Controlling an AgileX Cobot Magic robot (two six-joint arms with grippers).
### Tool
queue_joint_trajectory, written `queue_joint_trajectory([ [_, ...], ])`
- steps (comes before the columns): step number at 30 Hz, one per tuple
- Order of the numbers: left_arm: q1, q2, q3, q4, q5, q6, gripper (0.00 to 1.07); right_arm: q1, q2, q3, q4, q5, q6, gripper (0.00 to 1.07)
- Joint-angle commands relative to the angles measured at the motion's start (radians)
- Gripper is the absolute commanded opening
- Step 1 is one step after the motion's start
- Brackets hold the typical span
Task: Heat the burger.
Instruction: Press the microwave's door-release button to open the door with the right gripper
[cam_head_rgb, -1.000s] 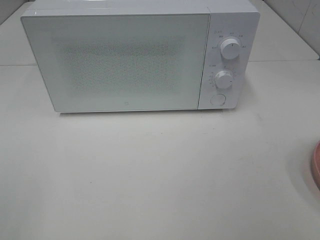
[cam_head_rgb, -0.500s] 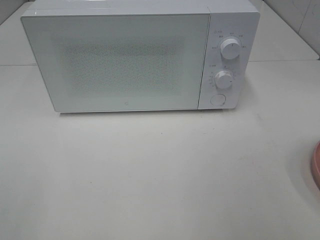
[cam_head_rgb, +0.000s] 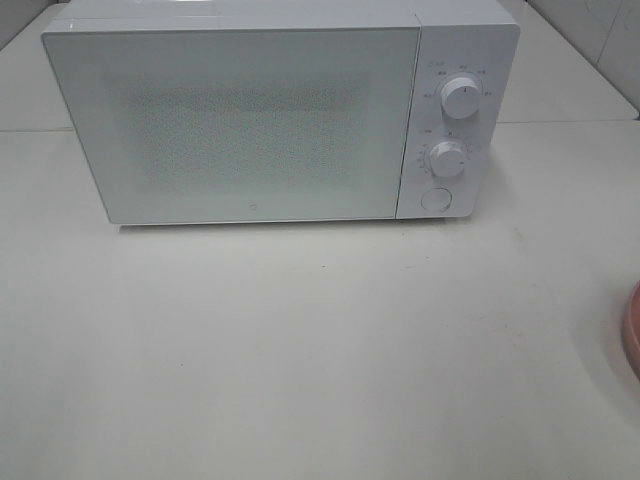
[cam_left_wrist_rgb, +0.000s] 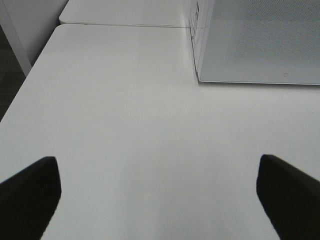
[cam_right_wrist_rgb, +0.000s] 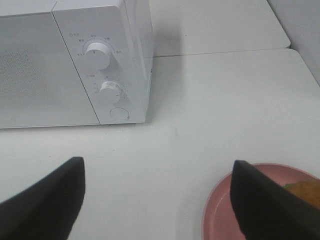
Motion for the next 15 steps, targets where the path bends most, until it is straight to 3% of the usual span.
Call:
queue_joint_trajectory([
  [1,-0.005,-0.027,0.005,-0.01,-0.012,0.001,1.01,-0.005,0.03,-0.006,-0.002,-0.054,0.0,0.76],
  [15,-0.005,-0.027,0.005,-0.01,-0.012,0.001,1.01,-0.005,0.212,-0.006,-0.002,-0.274,0.0,0.7],
])
